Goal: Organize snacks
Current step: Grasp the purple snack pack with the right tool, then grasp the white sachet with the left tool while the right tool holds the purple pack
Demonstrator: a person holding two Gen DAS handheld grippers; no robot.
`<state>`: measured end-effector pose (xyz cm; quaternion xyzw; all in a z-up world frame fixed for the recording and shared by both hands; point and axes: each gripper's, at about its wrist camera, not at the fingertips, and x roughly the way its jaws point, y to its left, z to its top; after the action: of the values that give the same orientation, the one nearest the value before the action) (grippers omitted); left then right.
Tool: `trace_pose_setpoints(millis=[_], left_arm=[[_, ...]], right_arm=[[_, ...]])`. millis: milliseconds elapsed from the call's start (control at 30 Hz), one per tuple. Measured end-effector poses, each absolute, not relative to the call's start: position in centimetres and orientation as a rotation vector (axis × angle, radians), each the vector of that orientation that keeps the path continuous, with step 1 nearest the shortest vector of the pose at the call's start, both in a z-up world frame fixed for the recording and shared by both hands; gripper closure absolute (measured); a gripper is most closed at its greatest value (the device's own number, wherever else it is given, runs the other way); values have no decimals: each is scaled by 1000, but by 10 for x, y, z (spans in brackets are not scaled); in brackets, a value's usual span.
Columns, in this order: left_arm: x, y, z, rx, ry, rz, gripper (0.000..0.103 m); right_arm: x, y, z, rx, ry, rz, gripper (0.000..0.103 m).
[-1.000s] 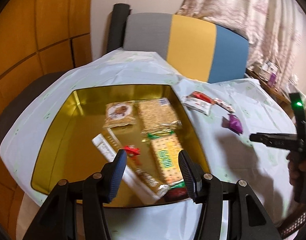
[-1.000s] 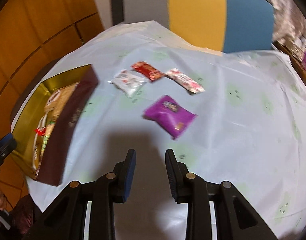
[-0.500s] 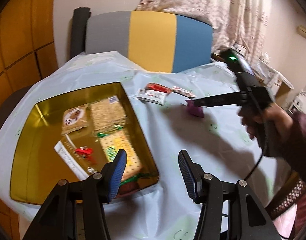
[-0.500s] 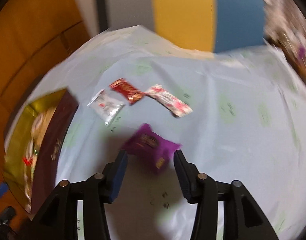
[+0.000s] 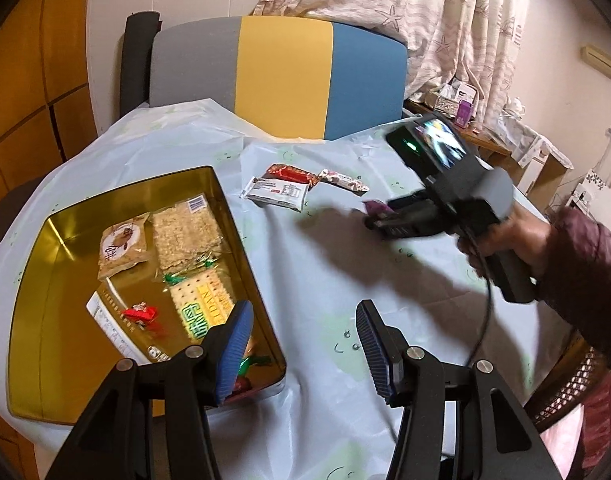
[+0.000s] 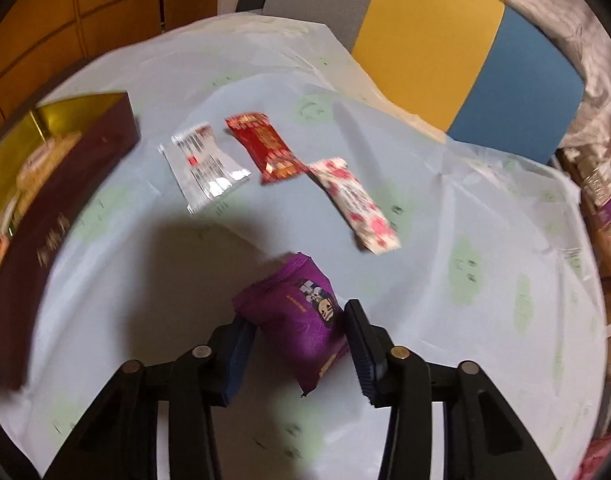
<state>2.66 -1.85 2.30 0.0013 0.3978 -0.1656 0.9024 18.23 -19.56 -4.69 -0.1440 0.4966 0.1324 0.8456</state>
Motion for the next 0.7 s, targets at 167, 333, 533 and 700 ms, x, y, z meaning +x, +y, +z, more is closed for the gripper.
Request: trace_pose_setpoints(millis=[167, 333, 533, 700], left_arm=[[40, -30, 31, -4, 837, -358, 48], [66, -44, 39, -57, 885, -360, 48], [114, -52, 48, -214, 973, -333, 48], [160, -60, 50, -299, 1027, -275, 48]], right_arm=[[154, -227, -50, -384, 1069, 246, 59], [133, -259, -59, -406, 1095, 222, 59], [132, -268, -59, -380, 1090, 218, 58], [134, -268, -58, -385, 1102, 230, 56]])
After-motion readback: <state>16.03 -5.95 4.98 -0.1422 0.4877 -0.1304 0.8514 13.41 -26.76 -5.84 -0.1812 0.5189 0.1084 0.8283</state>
